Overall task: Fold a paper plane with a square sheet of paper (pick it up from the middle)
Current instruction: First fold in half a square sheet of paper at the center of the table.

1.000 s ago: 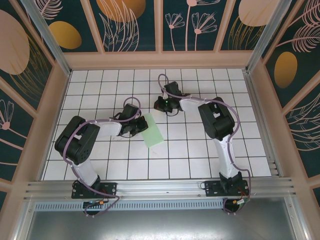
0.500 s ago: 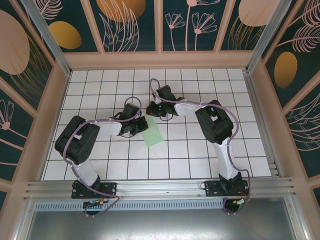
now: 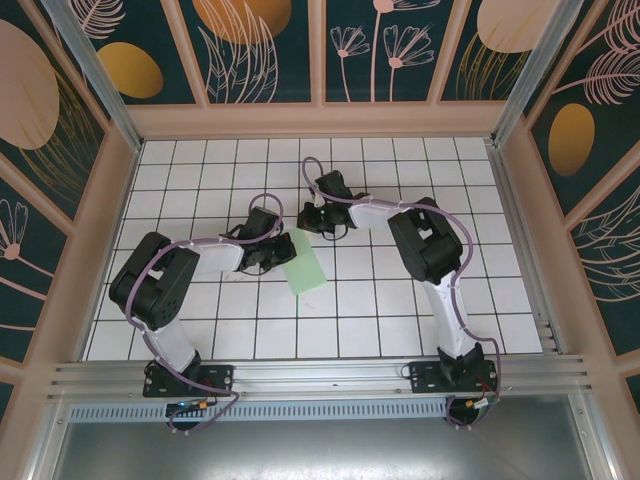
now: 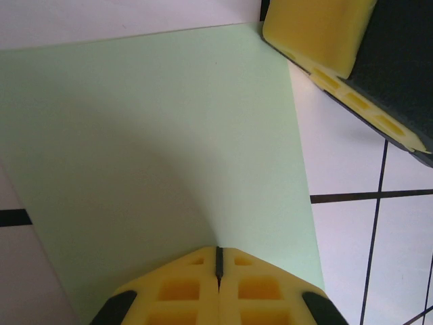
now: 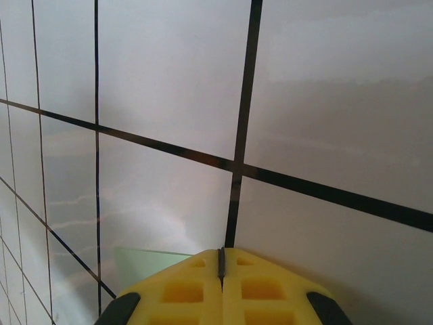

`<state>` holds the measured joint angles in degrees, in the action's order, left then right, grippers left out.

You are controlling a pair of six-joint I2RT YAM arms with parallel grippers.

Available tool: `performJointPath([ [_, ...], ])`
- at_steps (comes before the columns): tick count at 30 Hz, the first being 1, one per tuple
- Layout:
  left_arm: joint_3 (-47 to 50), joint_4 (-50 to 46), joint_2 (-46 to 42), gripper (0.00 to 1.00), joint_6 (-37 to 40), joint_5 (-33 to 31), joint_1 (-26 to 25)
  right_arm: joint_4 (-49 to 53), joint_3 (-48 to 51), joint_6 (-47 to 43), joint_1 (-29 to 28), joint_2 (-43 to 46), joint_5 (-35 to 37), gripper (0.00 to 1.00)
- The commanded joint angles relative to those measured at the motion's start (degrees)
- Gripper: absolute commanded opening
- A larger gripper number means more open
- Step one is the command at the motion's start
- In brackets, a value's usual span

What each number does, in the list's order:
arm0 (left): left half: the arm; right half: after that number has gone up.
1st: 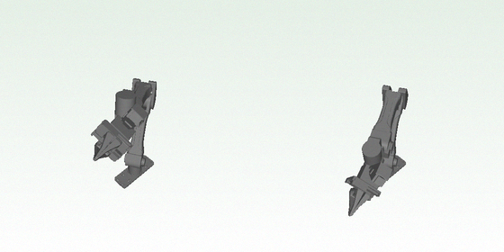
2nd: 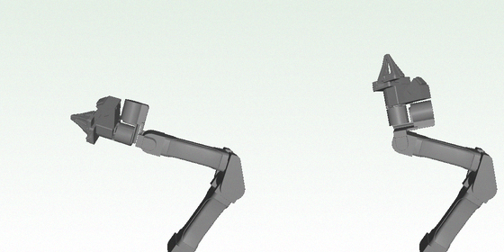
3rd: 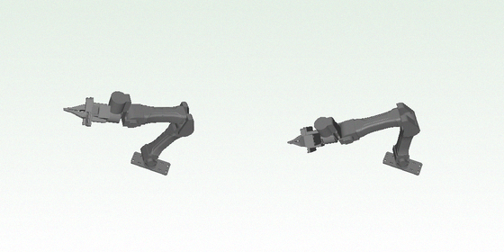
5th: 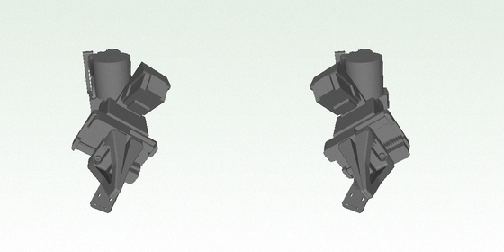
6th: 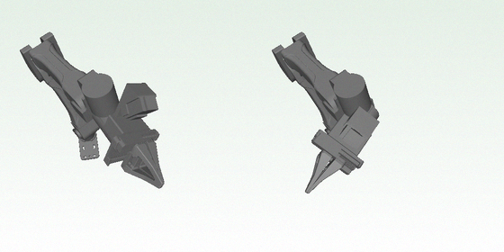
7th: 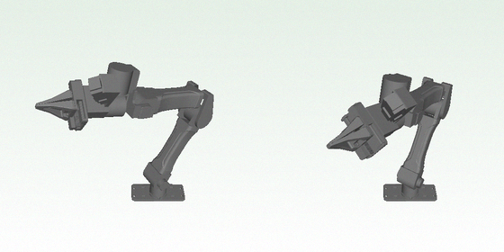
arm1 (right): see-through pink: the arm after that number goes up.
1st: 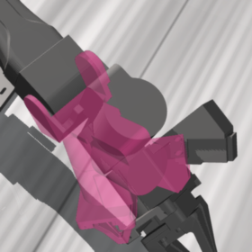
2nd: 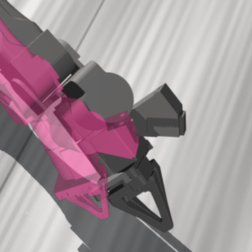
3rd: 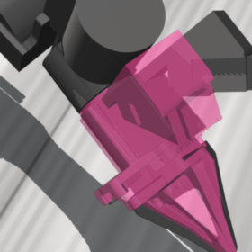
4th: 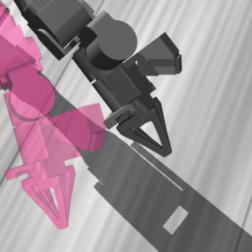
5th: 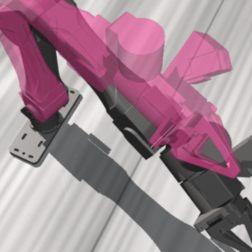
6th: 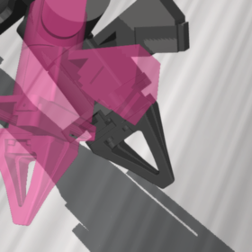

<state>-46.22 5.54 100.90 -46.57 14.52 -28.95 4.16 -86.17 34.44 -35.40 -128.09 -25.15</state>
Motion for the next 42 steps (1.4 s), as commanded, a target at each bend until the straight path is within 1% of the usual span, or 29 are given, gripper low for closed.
performJointPath([
  [1,1.99,-9.32,0.46,0.00,1.93,-1.82,-0.24,2.70,-1.96,-1.23,0.73,-1.41,2.92,0.00],
  [5,-0.19,-13.80,-2.18,0.00,5.31,-4.03,-0.22,6.31,-2.64,0.01,1.17,-1.82,7.08,0.00],
  [7,-2.01,-15.75,-5.43,0.00,6.45,-5.26,-0.23,7.02,-1.98,1.78,1.39,-1.35,8.11,0.00],
  [8,-2.74,-16.19,-6.83,0.03,6.51,-5.62,-0.19,7.34,-1.67,2.64,1.39,-0.94,9.08,0.00],
  [13,-2.89,-15.15,-14.59,0.41,2.35,-9.23,-0.23,6.26,2.03,7.04,1.38,4.10,12.31,0.00],
  [16,-0.56,-14.30,-17.26,0.54,-0.71,-11.45,-0.20,5.45,4.38,7.61,1.38,8.41,14.45,0.00],
  [19,2.34,-13.02,-18.88,0.65,-3.47,-12.01,-0.21,5.42,6.36,5.81,1.26,12.28,14.47,0.00],
  [22,4.80,-11.63,-20.33,0.75,-5.04,-11.48,-0.21,6.78,8.00,2.31,0.49,14.73,13.87,0.15],
  [24,6.48,-10.80,-21.71,0.83,-5.85,-12.33,-0.14,8.31,9.68,-0.11,-0.56,16.24,15.15,0.26],
  [25,7.21,-10.60,-22.37,0.86,-6.07,-12.85,-0.14,8.76,10.57,-0.97,-1.12,16.82,15.75,0.30],
  [27,8.62,-9.68,-23.76,0.93,-6.60,-13.30,-0.10,9.44,12.50,-2.45,-2.39,18.21,16.18,0.35],
  [29,10.21,-8.01,-24.90,0.98,-7.17,-11.57,-0.14,9.55,13.84,-3.13,-3.20,19.03,13.92,0.37],
  [31,11.56,-6.19,-25.52,0.99,-8.05,-9.01,-0.14,9.01,14.85,-2.84,-3.61,19.09,10.14,0.37],
  [33,12.55,-4.43,-25.85,0.98,-8.47,-5.64,-0.15,7.83,15.57,-1.99,-4.03,18.42,6.22,0.34],
  [35,13.46,-2.59,-26.39,0.99,-8.96,-3.35,-0.18,6.96,15.86,-1.28,-4.26,17.55,4.01,0.29],
  [37,14.13,-1.66,-27.22,0.99,-9.65,-2.55,-0.14,6.65,16.08,-0.78,-4.38,16.78,3.58,0.27],
  [42,15.10,0.06,-26.87,0.99,-12.28,0.47,-0.23,6.68,16.81,-0.42,-4.42,15.32,3.60,0.26],
])
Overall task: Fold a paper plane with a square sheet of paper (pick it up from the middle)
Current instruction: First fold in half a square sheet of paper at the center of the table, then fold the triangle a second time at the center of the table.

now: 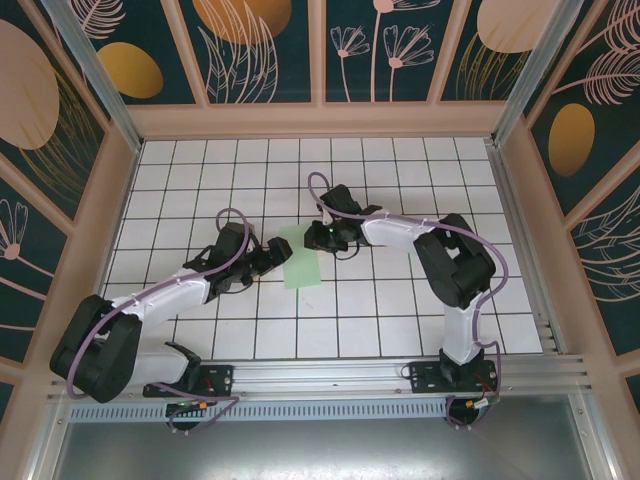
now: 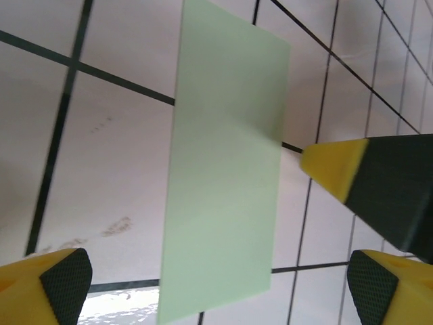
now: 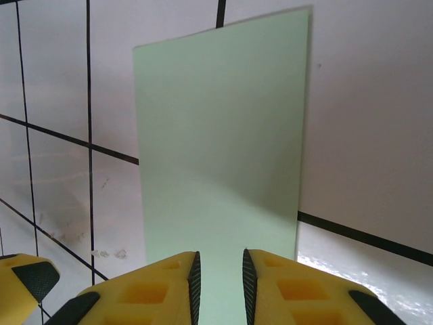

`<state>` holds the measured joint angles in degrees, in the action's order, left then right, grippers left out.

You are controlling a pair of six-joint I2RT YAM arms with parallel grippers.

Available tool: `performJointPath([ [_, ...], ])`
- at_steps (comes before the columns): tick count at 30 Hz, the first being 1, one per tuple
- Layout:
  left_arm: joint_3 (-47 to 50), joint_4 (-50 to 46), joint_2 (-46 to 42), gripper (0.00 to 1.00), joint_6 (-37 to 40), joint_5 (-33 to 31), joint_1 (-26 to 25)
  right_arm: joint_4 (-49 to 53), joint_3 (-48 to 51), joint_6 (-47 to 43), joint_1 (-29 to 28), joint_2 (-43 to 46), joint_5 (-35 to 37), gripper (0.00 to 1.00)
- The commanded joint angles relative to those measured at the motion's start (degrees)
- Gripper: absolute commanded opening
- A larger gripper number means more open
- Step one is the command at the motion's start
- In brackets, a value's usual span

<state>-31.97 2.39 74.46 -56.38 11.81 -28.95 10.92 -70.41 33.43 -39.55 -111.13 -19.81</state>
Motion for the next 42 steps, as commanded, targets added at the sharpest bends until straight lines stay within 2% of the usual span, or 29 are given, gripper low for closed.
performJointPath([
  [1,0.94,3.38,-0.12,0.98,-2.71,3.58,-0.32,0.03,1.16,0.67,-0.26,-1.84,-1.65,0.26],
  [14,-0.70,4.99,6.50,0.97,-4.29,6.20,-1.99,1.37,3.02,0.04,0.35,-5.06,-0.64,0.26],
  [26,-3.36,3.29,11.58,0.84,-4.89,8.13,-3.04,-0.35,6.64,0.65,2.47,-5.15,-2.56,0.25],
  [42,-5.02,-0.02,13.98,0.85,-4.31,7.94,-4.10,-0.76,7.05,0.85,2.59,-5.37,-2.86,0.25],
])
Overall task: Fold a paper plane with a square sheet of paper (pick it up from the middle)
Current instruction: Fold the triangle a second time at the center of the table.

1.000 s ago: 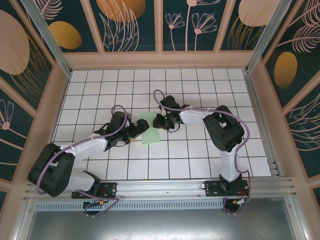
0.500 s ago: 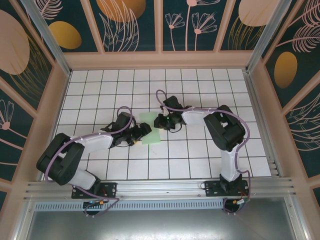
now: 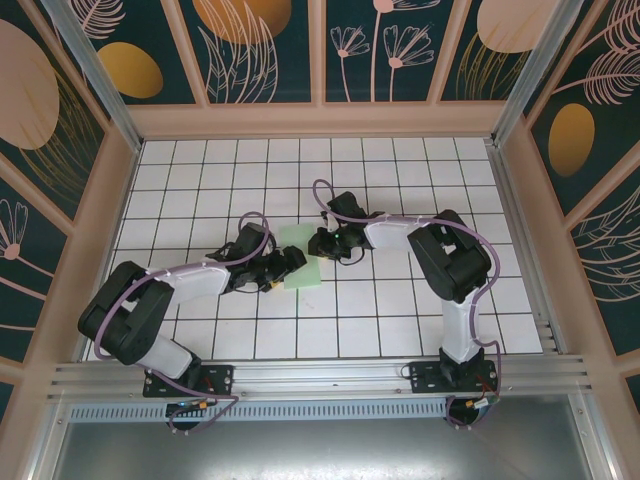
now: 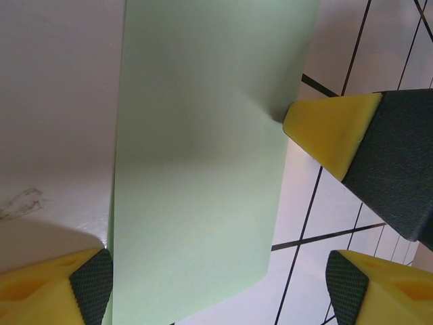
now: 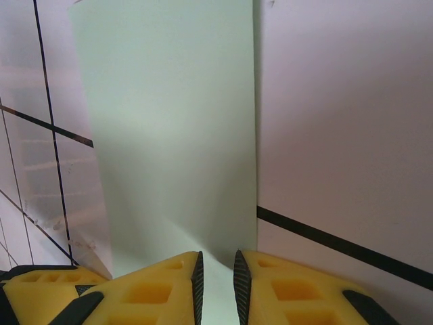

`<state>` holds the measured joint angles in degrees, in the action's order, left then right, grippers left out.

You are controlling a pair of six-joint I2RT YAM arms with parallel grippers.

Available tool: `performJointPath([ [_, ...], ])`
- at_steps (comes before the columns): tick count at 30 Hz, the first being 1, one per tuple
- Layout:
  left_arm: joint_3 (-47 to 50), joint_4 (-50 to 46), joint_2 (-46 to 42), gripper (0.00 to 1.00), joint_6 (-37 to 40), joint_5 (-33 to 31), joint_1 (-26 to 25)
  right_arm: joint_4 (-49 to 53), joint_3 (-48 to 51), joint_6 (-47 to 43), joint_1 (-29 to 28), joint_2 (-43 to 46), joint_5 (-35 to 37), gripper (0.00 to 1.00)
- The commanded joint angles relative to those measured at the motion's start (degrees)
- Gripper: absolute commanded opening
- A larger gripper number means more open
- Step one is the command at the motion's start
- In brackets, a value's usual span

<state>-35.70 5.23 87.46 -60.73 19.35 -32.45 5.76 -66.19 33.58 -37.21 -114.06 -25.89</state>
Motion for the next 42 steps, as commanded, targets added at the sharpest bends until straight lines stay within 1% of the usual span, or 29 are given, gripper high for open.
performJointPath([
  [1,-1.38,-3.12,0.94,0.85,0.14,0.17,-0.68,4.37,2.90,0.65,0.24,-2.40,3.13,0.24],
  [7,-1.33,-0.84,0.28,0.83,0.26,1.49,-1.20,4.27,3.02,0.61,0.28,-2.31,2.94,0.24],
  [13,0.84,1.52,-2.73,0.82,-0.31,1.81,-1.21,4.15,3.13,0.67,0.25,-1.95,2.67,0.23],
  [18,5.11,8.65,-5.39,0.80,-2.30,3.72,-1.21,3.92,2.91,0.43,0.23,-1.41,2.03,0.23],
  [21,6.32,10.90,-5.59,0.75,-2.91,4.37,-1.22,3.32,3.00,-0.13,0.22,-0.53,1.18,0.23],
  [24,6.43,10.78,-5.16,0.73,-2.76,4.09,-1.21,1.67,2.16,-2.10,0.22,1.30,-1.45,0.19],
  [28,6.70,11.06,-4.11,0.71,-2.66,3.68,-1.22,0.72,0.72,-2.17,0.25,3.87,-2.23,0.14],
  [32,7.13,11.38,-3.61,0.67,-2.46,3.43,-1.19,0.22,3.00,-1.18,0.09,5.25,-3.03,0.08],
  [39,7.51,11.67,-3.43,0.61,-2.09,3.55,-1.21,-0.11,6.52,-0.51,-0.96,5.46,-5.49,0.06],
  [42,7.39,12.09,-3.51,0.60,-1.87,3.91,-1.18,0.00,6.52,-0.80,-1.54,4.85,-6.43,0.06],
])
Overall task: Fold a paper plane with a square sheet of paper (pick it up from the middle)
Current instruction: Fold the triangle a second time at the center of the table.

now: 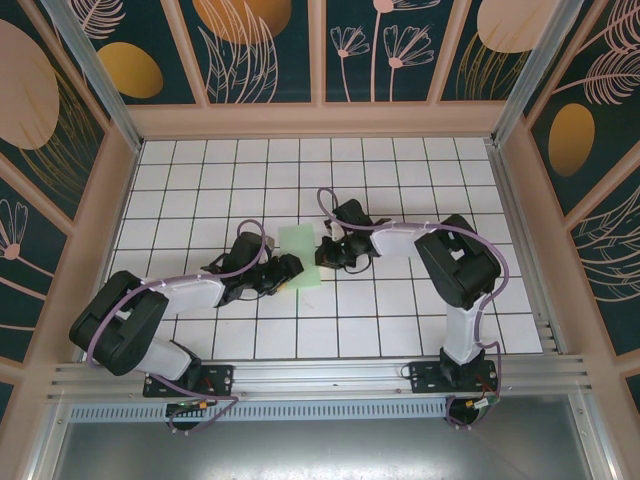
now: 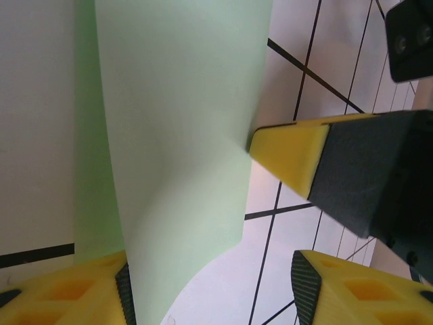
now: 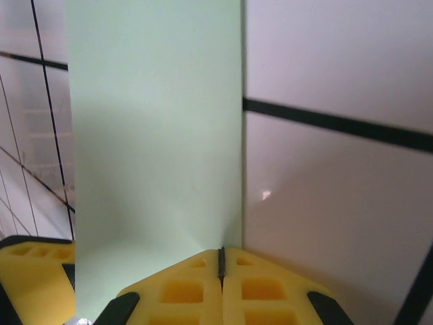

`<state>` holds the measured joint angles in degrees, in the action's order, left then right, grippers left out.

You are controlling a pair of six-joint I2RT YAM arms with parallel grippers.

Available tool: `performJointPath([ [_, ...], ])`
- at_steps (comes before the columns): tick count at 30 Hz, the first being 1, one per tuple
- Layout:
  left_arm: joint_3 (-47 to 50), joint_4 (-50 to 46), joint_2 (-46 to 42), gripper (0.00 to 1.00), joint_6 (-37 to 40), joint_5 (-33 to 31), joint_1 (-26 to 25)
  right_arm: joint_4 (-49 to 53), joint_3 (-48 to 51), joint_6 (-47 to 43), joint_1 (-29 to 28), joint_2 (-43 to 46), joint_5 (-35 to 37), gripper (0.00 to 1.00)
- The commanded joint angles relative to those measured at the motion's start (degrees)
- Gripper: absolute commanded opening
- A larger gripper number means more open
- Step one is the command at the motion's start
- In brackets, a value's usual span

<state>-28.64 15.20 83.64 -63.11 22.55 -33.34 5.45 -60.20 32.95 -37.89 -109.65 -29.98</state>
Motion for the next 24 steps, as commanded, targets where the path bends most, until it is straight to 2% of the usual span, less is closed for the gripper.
performJointPath([
  [1,0.24,2.20,0.33,0.60,0.57,0.92,-0.31,0.40,0.45,-0.17,-0.95,0.08,-2.53,0.06],
  [11,-0.91,6.53,0.09,0.60,-0.28,3.95,-0.32,5.63,-0.53,-1.11,-1.05,-2.32,2.41,0.05],
  [17,-3.05,9.89,1.51,0.76,-0.52,5.57,-0.32,5.93,-0.45,-1.00,-0.79,-2.45,2.99,0.05],
  [24,-5.60,10.73,4.74,0.78,0.09,5.87,-0.31,4.90,-0.62,0.07,0.57,-2.09,-0.67,0.05],
])
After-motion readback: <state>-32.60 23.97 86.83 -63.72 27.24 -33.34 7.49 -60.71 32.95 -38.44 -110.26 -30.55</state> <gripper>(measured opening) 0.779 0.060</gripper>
